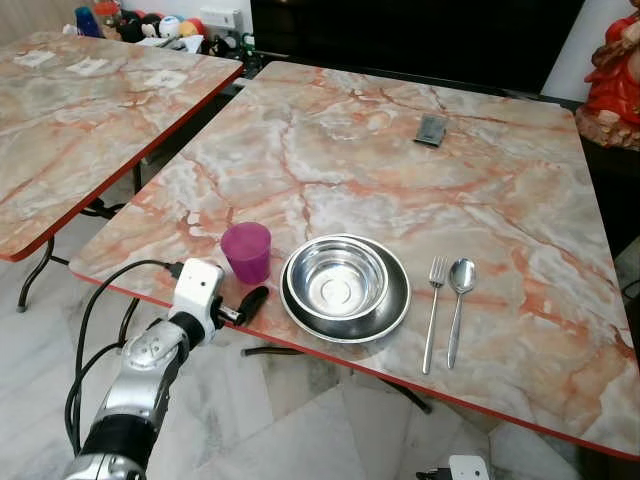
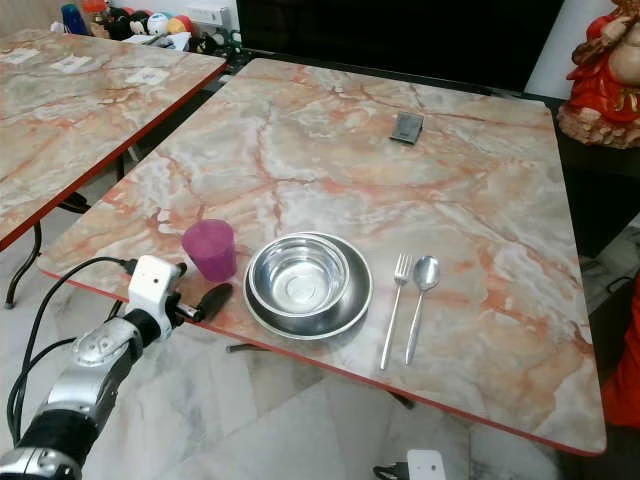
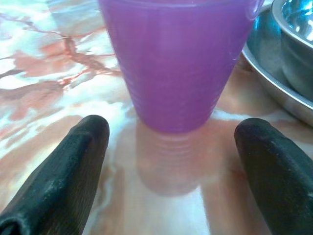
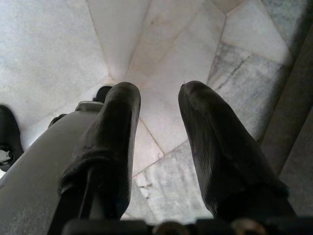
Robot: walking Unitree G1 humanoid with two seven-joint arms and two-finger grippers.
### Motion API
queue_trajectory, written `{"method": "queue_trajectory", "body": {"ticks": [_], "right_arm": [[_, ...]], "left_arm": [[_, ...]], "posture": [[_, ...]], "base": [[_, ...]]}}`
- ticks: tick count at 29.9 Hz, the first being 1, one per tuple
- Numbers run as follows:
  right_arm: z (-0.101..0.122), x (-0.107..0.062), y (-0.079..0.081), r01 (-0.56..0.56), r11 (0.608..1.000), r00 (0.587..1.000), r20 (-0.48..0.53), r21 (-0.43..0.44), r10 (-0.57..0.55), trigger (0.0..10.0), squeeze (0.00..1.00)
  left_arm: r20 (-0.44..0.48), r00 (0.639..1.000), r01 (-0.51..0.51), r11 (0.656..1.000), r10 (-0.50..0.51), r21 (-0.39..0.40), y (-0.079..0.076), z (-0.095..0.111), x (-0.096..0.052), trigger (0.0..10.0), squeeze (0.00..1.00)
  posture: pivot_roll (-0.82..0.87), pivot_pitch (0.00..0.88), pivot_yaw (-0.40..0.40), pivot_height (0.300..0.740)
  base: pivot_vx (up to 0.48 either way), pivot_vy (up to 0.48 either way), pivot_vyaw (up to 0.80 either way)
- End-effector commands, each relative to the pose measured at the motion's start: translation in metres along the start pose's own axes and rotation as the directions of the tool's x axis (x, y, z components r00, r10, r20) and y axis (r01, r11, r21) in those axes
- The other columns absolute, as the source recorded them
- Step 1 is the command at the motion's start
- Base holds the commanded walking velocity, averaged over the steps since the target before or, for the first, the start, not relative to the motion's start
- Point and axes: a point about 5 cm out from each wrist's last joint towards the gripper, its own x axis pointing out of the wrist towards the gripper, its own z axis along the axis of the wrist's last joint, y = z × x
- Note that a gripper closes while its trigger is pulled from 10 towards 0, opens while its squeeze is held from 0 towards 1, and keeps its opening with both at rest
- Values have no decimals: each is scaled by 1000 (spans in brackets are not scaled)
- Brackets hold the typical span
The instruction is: Setting the table
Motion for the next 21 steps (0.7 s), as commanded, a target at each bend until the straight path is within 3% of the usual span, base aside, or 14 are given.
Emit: {"method": "queue_trajectory", "body": {"ticks": [1, 8, 9, 11, 17, 21], "right_arm": [[-8, -1, -2, 2, 1000, 1000, -28, 1, -2, 10000, 0], [-9, -2, -2, 1, 1000, 1000, -31, -4, -1, 10000, 0], [-9, -2, -2, 1, 1000, 1000, -31, -4, -1, 10000, 0], [-10, -2, -2, 0, 1000, 999, -32, -6, 0, 10000, 0], [-10, -2, -3, 0, 1000, 999, -33, -9, 0, 10000, 0], [-7, -1, -3, 2, 1000, 1000, -29, -4, -2, 10000, 0]], "left_arm": [[12, 1000, -8, 1000, 8, -15, 1, 2, -5, 10000, 0], [19, 1000, 7, 1000, -6, -27, -5, 0, -46, 10000, 0], [19, 1000, 7, 1000, -6, -27, -5, 0, -46, 10000, 0], [26, 999, -29, 999, 30, -38, -5, 0, -62, 10000, 0], [10, 989, -149, 987, 150, -65, 2, -10, -90, 10000, 0], [-73, 974, -219, 972, 213, -87, 1, -34, -105, 10000, 0]], "posture": [[34, 138, -31, 740], [43, 137, -33, 740], [43, 137, -33, 740], [44, 132, -32, 740], [47, 114, -31, 740], [38, 91, -24, 740]], "base": [[0, 0, 0], [0, 0, 0], [0, 0, 0], [0, 0, 0], [0, 0, 0], [0, 0, 0]]}}
